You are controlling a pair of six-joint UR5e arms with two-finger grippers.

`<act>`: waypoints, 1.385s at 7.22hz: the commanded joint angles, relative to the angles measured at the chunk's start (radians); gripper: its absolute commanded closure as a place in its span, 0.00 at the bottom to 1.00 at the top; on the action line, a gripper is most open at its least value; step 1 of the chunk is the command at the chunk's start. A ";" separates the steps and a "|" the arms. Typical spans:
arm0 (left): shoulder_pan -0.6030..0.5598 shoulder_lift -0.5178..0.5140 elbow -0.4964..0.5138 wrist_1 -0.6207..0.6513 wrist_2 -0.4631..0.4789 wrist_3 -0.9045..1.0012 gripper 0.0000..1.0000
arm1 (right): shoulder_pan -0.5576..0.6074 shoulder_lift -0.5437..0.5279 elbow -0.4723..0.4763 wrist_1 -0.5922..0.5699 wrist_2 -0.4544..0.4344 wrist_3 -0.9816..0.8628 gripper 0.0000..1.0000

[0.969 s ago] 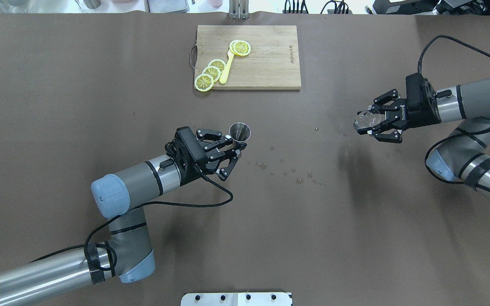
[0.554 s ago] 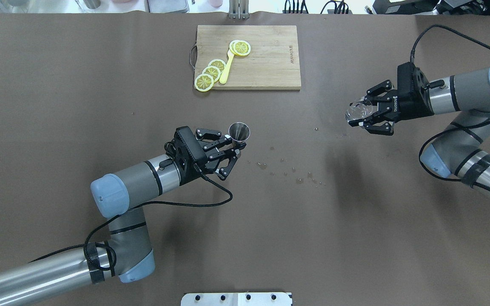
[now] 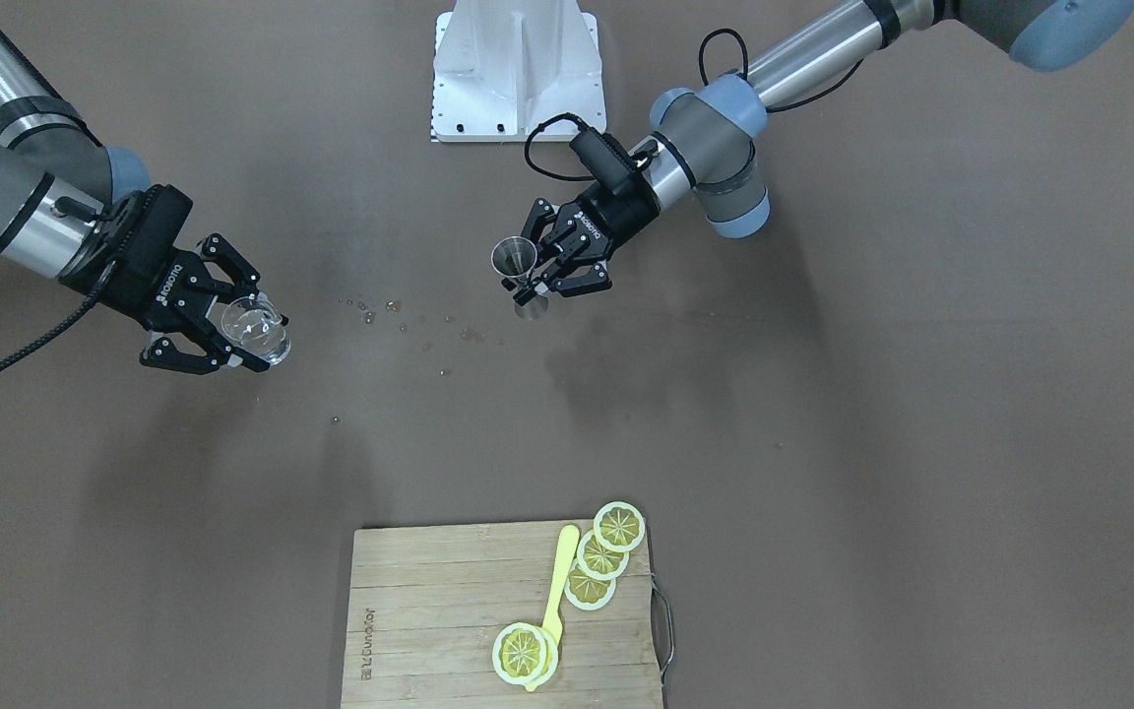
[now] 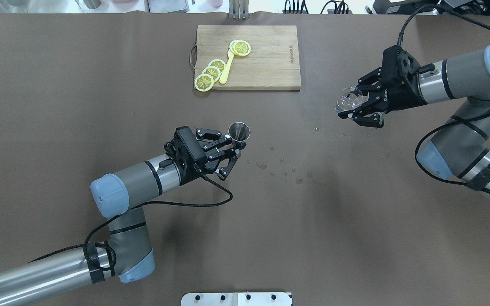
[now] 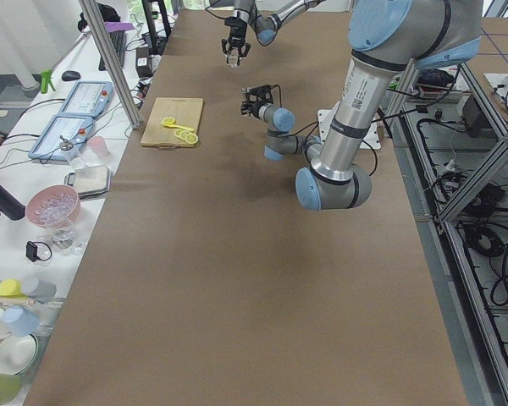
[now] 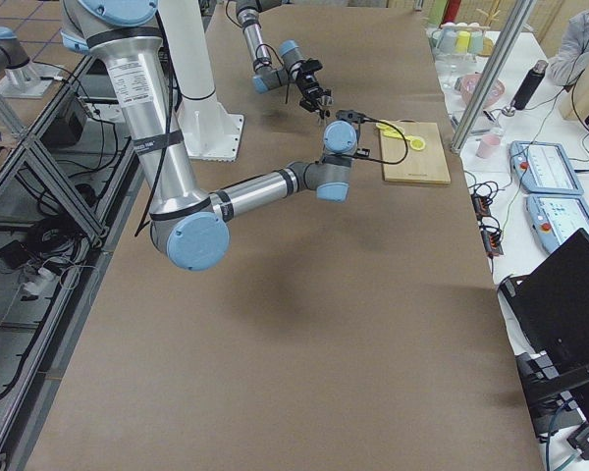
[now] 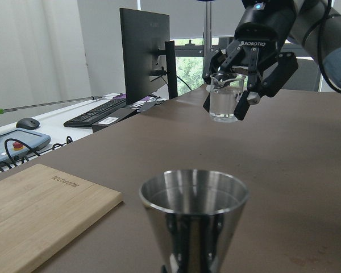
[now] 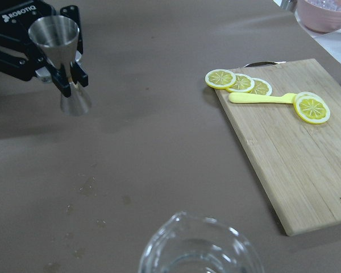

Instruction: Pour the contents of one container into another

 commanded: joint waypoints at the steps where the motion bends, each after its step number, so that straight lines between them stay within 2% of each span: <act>1: 0.000 0.000 0.000 0.000 0.000 0.001 1.00 | -0.033 0.004 0.110 -0.159 -0.021 -0.008 1.00; 3: 0.000 0.000 0.000 0.000 0.000 0.001 1.00 | -0.080 0.024 0.161 -0.220 -0.031 -0.016 1.00; 4: 0.000 0.000 0.000 0.000 0.000 0.001 1.00 | -0.094 0.056 0.161 -0.262 -0.031 -0.078 1.00; 5: 0.000 0.000 0.001 0.002 0.000 0.001 1.00 | -0.108 0.085 0.160 -0.323 -0.031 -0.180 1.00; 8: 0.000 -0.001 0.000 0.000 0.003 0.001 1.00 | -0.120 0.179 0.160 -0.502 -0.041 -0.197 1.00; 10: 0.000 0.000 0.000 0.000 0.005 0.001 1.00 | -0.137 0.222 0.201 -0.648 -0.093 -0.197 1.00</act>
